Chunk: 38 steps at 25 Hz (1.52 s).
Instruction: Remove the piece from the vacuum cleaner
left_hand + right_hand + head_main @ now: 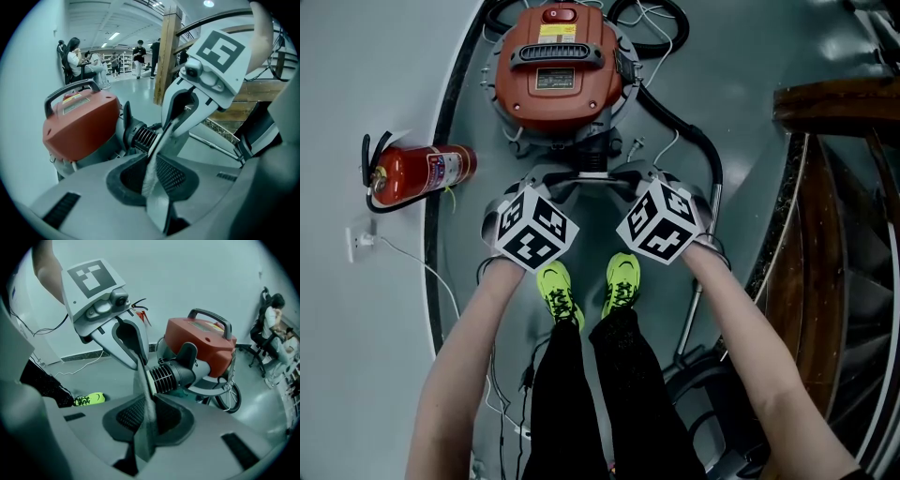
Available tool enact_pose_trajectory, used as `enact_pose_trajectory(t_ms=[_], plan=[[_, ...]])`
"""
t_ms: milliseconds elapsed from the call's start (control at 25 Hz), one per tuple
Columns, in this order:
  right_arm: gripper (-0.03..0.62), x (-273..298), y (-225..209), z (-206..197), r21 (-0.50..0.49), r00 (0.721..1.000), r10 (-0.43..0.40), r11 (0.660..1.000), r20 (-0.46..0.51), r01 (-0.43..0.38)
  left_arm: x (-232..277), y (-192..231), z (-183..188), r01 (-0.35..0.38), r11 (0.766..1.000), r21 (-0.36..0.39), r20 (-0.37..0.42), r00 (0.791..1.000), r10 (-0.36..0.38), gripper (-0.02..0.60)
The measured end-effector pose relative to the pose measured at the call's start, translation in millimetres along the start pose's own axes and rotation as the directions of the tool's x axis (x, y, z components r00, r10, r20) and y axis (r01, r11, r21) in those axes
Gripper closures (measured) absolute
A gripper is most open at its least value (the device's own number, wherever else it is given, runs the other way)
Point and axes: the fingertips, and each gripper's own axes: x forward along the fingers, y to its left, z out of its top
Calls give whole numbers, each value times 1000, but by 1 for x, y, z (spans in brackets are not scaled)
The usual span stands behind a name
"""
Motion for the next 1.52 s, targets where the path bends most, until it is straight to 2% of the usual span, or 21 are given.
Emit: enact_pose_trajectory(t_ms=[1080, 1520], plan=[[536, -3, 12, -2, 5, 993, -120, 993, 17, 120, -7, -11, -6, -97, 995, 37, 15, 995, 97, 518], [537, 7, 64, -22, -2, 999, -17, 1000, -36, 17, -6, -54, -42, -20, 999, 27, -29, 999, 20, 518]])
